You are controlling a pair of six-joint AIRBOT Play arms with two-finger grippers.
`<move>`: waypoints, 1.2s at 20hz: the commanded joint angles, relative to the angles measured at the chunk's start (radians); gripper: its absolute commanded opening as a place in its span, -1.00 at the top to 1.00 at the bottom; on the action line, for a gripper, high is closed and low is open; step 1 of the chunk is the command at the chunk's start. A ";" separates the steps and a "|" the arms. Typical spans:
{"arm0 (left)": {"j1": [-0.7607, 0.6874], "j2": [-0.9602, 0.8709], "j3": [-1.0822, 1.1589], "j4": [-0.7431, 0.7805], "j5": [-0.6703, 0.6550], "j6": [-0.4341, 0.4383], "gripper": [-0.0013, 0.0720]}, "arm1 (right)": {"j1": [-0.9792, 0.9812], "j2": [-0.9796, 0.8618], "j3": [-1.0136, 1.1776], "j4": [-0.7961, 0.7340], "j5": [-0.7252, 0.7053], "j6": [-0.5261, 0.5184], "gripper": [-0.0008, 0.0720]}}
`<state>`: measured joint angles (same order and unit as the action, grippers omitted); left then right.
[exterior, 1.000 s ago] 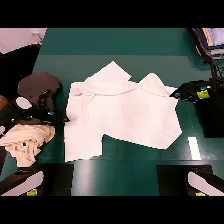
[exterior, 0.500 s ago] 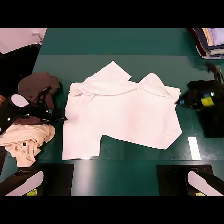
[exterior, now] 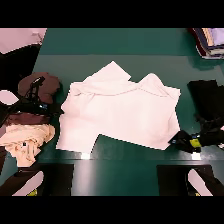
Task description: Fold the shirts.
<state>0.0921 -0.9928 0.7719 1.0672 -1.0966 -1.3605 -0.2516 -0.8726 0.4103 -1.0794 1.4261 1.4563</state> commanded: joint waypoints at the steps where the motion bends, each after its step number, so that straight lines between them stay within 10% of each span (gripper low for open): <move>1: 0.001 0.004 0.003 -0.001 0.000 0.000 0.89 | 0.105 -0.055 -0.067 0.065 -0.122 0.003 -0.22; 6: 0.001 0.021 0.023 0.003 -0.024 0.006 0.89 | 0.310 -0.163 0.082 0.029 -0.162 0.003 0.93; 16: 0.001 0.284 0.731 0.002 -0.091 -0.084 0.89 | 0.158 0.182 0.888 0.005 -0.042 0.008 0.93; 24: 0.001 0.285 1.317 -0.002 -0.044 -0.154 0.89 | -0.008 0.086 1.602 0.005 0.115 -0.002 0.94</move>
<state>0.0925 -0.7105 1.9186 1.0637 -1.1706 -1.4834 -0.2016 -0.7345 1.7672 -1.0702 1.4532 1.4586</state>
